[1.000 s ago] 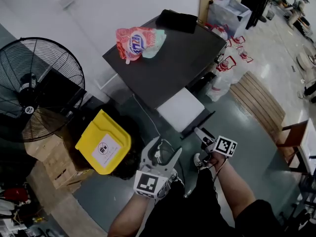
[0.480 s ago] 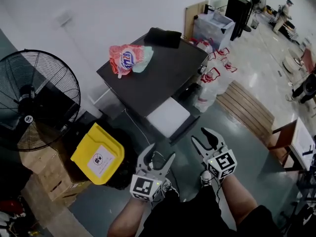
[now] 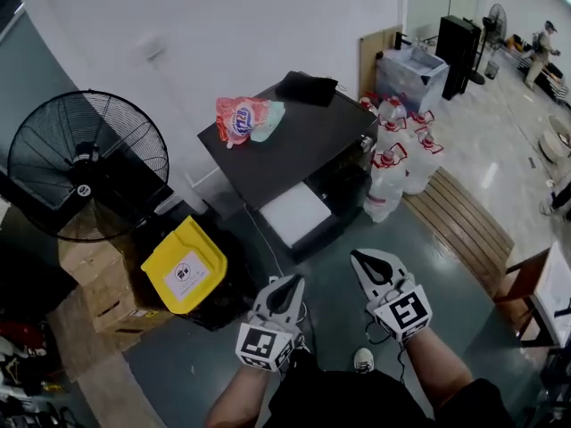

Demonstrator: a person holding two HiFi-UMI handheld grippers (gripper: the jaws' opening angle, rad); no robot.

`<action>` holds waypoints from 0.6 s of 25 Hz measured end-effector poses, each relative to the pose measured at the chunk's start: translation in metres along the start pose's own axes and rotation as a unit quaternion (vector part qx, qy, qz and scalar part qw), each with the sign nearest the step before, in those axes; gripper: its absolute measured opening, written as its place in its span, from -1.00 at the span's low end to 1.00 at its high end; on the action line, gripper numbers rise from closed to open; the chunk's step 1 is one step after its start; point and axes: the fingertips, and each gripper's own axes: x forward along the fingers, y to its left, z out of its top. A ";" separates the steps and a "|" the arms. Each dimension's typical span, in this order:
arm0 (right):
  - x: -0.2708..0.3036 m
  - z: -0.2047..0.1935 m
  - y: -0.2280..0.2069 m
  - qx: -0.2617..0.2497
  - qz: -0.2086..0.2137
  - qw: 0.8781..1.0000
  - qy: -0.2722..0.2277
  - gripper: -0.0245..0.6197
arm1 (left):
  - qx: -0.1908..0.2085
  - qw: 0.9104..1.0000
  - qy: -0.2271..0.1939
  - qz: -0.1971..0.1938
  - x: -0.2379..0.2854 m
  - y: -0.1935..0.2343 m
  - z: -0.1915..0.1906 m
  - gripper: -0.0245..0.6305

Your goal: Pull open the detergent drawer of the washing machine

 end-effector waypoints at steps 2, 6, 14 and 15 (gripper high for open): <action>-0.025 0.011 0.002 -0.007 0.023 1.000 -0.015 -0.93 | 0.007 1.000 -0.001 0.025 -0.007 -0.028 0.004 -0.88; -0.069 0.023 0.015 -0.015 0.072 0.997 -0.028 -0.93 | 0.010 0.998 -0.012 0.069 -0.031 -0.076 0.004 -0.89; -0.100 0.023 0.046 0.006 0.116 0.993 -0.032 -0.93 | 0.023 0.994 -0.003 0.105 -0.067 -0.117 0.005 -0.88; -0.100 0.021 0.053 0.010 0.121 0.992 -0.031 -0.93 | 0.023 0.994 -0.004 0.107 -0.071 -0.117 0.006 -0.88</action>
